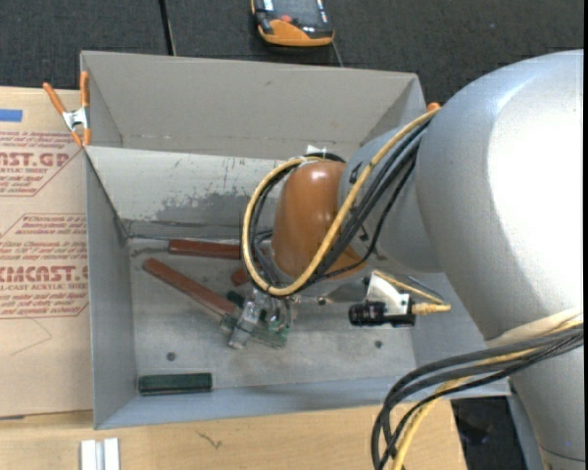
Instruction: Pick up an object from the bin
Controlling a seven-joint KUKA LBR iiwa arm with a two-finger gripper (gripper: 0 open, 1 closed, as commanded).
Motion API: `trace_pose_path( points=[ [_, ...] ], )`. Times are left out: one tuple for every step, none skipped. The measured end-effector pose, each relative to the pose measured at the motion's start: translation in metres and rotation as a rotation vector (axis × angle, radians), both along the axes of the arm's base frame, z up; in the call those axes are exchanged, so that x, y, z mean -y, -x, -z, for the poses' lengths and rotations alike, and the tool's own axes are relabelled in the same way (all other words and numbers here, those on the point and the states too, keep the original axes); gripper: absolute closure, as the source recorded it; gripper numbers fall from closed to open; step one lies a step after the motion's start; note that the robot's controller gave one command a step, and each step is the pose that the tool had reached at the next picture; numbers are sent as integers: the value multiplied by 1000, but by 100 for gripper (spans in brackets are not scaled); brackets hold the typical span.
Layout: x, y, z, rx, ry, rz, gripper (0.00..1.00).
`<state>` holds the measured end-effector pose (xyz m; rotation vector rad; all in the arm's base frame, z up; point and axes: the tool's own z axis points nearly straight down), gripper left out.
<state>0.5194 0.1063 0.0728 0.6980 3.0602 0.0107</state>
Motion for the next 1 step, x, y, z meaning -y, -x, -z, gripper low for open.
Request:
trace_pose_path(
  points=[
    [0, 0, 0, 0, 0, 0, 100]
  ],
)
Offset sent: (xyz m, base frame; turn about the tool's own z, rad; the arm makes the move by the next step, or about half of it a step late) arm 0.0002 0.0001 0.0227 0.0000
